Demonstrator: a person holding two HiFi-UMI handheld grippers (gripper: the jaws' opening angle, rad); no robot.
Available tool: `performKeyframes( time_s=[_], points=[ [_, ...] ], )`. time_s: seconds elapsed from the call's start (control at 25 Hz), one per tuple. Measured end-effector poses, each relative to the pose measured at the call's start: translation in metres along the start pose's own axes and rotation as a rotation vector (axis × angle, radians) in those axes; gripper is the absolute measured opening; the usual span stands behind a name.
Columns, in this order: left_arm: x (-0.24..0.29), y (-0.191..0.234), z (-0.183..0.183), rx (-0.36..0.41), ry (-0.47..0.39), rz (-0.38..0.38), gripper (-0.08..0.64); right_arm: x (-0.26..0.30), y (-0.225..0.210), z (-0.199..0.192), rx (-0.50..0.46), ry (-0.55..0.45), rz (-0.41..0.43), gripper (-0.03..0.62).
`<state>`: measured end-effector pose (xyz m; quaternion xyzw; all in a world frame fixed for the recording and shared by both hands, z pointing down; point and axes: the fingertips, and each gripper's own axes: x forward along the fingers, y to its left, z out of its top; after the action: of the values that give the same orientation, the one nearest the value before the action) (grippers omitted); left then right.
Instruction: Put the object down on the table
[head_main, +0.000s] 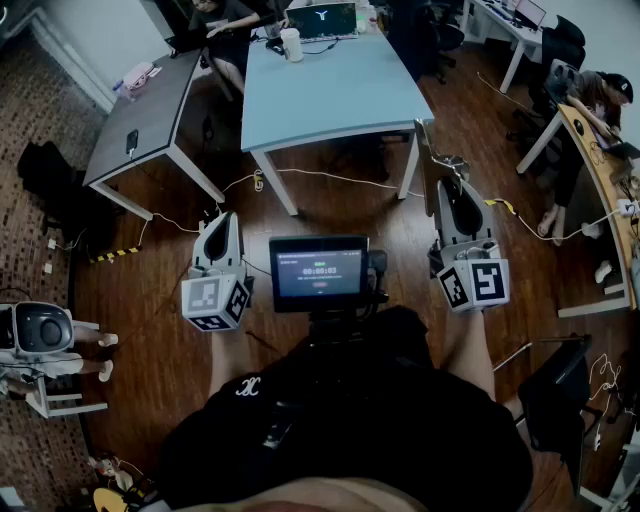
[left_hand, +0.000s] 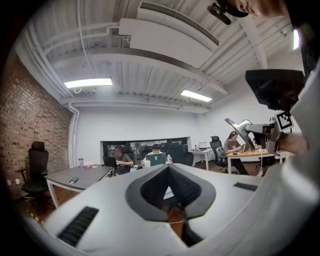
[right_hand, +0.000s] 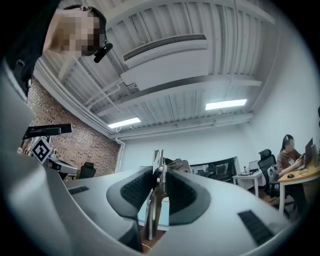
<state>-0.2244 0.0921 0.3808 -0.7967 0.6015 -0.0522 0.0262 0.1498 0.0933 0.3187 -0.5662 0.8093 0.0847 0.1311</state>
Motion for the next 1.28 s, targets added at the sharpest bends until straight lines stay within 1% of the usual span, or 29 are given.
performKeyframes(
  time_s=[0.12, 0.28, 0.44, 0.56, 0.68, 0.8, 0.96, 1.12, 1.28],
  points=[
    [0.0, 0.0, -0.013, -0.01, 0.019, -0.005, -0.002, -0.009, 0.003, -0.012, 0.001, 0.028, -0.002, 0.069],
    [0.006, 0.001, -0.019, -0.017, 0.01, -0.011, -0.002, -0.002, 0.0, -0.02, 0.003, 0.035, -0.006, 0.069],
    [0.035, 0.026, -0.022, -0.024, 0.025, -0.01, -0.002, 0.034, 0.004, -0.022, 0.007, 0.013, 0.004, 0.069],
    [0.067, 0.034, -0.023, -0.014, 0.023, -0.006, -0.002, 0.067, -0.007, -0.032, 0.011, 0.001, 0.014, 0.069],
    [0.11, 0.042, -0.029, -0.01, 0.028, 0.01, -0.002, 0.107, -0.029, -0.053, 0.023, -0.005, 0.024, 0.069],
    [0.169, 0.05, -0.032, -0.012, 0.041, 0.018, -0.002, 0.16, -0.057, -0.075, 0.036, -0.003, 0.038, 0.069],
    [0.259, 0.051, -0.012, 0.002, 0.02, 0.013, -0.002, 0.245, -0.1, -0.095, 0.025, 0.006, 0.086, 0.069],
    [0.34, 0.054, 0.006, -0.018, -0.007, 0.035, -0.002, 0.316, -0.139, -0.112, 0.009, 0.016, 0.143, 0.069],
    [0.399, 0.051, 0.024, 0.0, -0.023, 0.04, -0.002, 0.367, -0.161, -0.127, 0.018, 0.033, 0.192, 0.069]
  ],
)
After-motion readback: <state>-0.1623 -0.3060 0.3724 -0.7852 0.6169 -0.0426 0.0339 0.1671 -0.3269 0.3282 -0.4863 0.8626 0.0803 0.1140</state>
